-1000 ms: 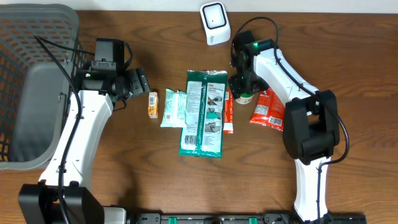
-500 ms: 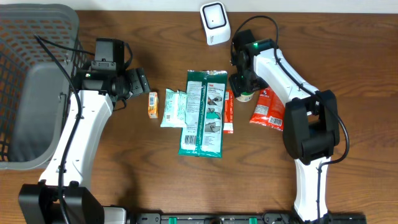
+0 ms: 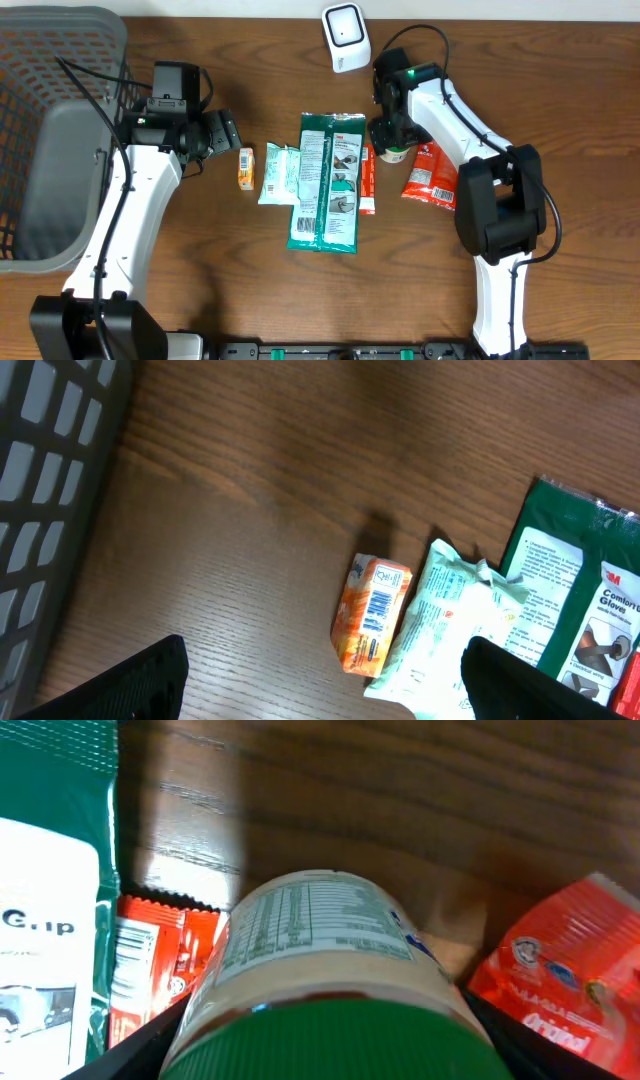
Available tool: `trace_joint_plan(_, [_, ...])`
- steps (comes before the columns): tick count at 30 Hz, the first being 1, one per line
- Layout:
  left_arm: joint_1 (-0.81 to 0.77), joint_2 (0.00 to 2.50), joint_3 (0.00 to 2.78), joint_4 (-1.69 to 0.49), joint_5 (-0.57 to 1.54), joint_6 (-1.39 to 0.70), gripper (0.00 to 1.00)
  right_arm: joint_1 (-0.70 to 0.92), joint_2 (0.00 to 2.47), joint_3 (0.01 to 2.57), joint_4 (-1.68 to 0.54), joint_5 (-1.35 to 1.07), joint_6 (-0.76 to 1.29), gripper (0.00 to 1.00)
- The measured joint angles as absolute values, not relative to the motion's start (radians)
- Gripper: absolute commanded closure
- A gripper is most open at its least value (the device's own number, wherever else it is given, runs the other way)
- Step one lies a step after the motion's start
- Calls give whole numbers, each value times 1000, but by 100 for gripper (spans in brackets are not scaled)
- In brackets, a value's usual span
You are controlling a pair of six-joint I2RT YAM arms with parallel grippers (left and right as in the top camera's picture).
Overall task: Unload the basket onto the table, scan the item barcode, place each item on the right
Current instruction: 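Adjust the grip on the jar and lift it with the right gripper, then carry the jar with the right gripper up toward the white scanner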
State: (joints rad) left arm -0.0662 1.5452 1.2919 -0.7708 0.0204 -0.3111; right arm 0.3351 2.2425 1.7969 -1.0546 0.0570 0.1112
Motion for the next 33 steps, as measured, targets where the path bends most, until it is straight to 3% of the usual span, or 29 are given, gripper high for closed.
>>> trace_joint_plan(16, [-66, 1545, 1292, -771, 20, -311, 12, 336, 2241, 1785, -1034, 57, 75, 35])
trace_joint_plan(24, [-66, 1545, 1292, -770, 20, -311, 12, 336, 2241, 1785, -1037, 60, -12, 19])
trace_joint_plan(33, [-66, 1545, 1292, -771, 20, -311, 12, 336, 2241, 1785, -1046, 61, 45, 23])
